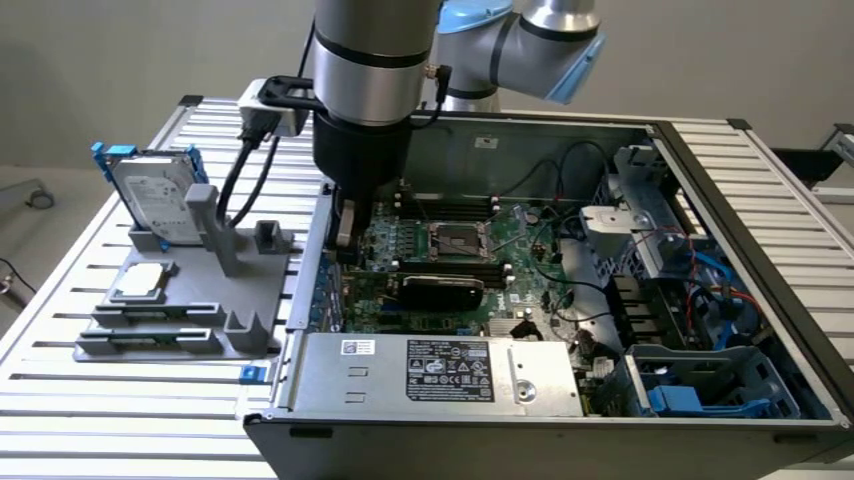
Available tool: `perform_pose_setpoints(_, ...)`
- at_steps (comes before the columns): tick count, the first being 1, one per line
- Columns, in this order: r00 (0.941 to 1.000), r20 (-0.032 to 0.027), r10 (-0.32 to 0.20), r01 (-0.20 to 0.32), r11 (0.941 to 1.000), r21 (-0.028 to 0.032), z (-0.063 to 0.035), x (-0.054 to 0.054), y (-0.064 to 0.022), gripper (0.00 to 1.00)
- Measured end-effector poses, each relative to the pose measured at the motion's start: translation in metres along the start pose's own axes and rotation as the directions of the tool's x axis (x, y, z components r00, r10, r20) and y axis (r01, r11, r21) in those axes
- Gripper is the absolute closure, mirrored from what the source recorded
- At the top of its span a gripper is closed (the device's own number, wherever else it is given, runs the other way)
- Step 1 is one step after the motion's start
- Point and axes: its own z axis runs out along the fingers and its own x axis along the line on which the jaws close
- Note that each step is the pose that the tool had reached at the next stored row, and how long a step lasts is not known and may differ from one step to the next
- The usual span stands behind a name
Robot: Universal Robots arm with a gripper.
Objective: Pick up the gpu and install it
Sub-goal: 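Press down on the gpu until it lock into place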
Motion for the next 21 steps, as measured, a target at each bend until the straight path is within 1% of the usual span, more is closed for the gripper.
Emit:
perform_pose_setpoints(8, 1.0, 0.0032, 0.0, 0.0, 1.0, -0.0002, 0.003, -0.0001, -0.0005, 0.89)
perform_pose_setpoints(13, 1.0, 0.0074, 0.0, 0.0, 1.0, -0.0004, 0.004, -0.0006, -0.0006, 0.89)
perform_pose_setpoints(21, 0.9999, 0.012, 0.009, -0.009, 1.0, -0.0011, 0.004, -0.0022, -0.0005, 0.89)
